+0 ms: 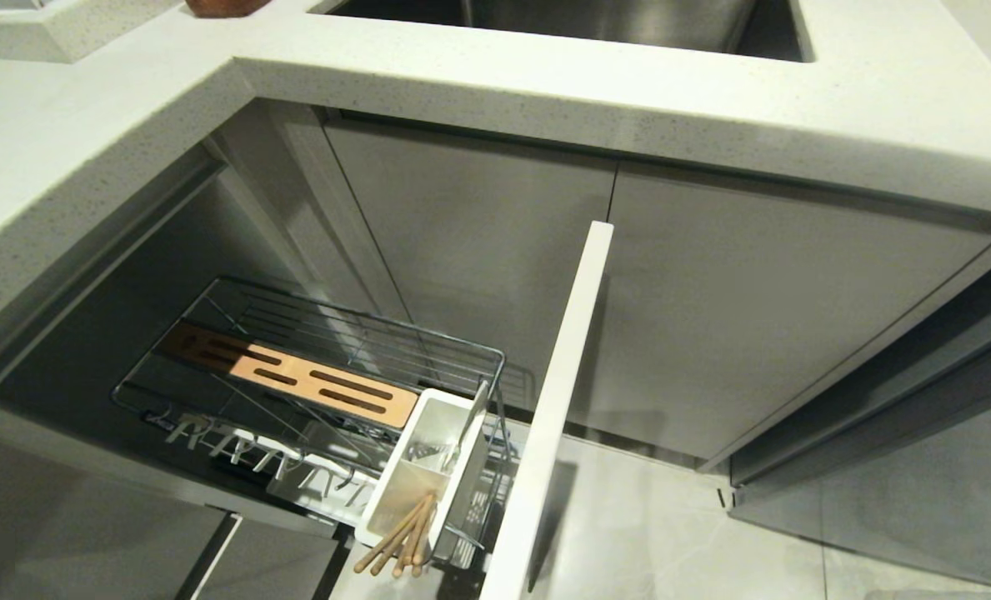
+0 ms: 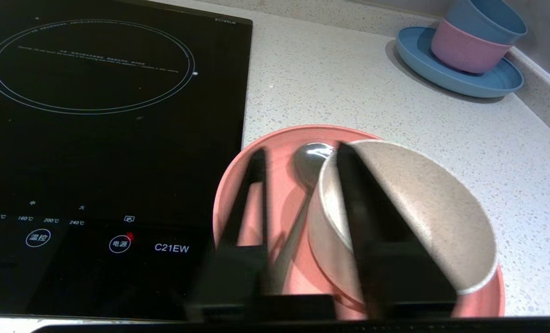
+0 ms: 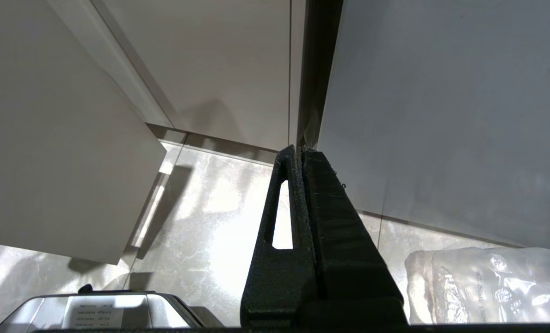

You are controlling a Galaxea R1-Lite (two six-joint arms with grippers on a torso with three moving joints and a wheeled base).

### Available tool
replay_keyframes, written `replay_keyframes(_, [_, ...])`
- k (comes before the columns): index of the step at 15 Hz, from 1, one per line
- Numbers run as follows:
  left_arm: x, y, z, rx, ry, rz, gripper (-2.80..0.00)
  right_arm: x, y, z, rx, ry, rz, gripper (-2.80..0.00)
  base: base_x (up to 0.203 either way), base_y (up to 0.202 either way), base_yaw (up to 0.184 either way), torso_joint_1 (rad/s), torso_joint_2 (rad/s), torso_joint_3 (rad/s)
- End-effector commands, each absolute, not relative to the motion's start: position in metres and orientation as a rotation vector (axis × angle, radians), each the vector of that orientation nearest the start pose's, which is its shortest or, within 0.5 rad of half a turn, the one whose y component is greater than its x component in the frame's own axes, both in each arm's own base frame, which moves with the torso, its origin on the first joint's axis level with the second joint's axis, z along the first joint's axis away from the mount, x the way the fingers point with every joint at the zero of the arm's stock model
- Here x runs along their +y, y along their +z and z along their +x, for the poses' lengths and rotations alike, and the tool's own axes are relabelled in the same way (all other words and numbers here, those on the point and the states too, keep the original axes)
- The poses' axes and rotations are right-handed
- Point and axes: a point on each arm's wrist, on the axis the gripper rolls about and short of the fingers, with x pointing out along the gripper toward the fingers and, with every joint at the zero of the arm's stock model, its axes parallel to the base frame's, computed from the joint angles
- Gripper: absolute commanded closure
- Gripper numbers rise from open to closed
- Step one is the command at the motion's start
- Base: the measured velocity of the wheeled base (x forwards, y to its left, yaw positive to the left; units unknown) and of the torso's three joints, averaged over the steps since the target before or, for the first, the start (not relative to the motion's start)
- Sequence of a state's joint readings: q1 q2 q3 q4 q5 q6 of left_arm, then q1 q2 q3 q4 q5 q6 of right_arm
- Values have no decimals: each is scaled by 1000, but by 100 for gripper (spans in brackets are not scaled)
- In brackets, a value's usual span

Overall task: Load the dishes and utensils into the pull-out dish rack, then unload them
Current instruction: Take the chopsticks out of the cupboard

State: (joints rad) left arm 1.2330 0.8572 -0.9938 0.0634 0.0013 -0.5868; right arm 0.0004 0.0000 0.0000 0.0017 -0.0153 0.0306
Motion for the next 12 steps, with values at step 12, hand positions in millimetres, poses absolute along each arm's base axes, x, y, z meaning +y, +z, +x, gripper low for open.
replay_keyframes(12, [36,417,15,-758,954,-312,-280,0,74,-23,4,-15,31,0,0,0,0,0,0,0])
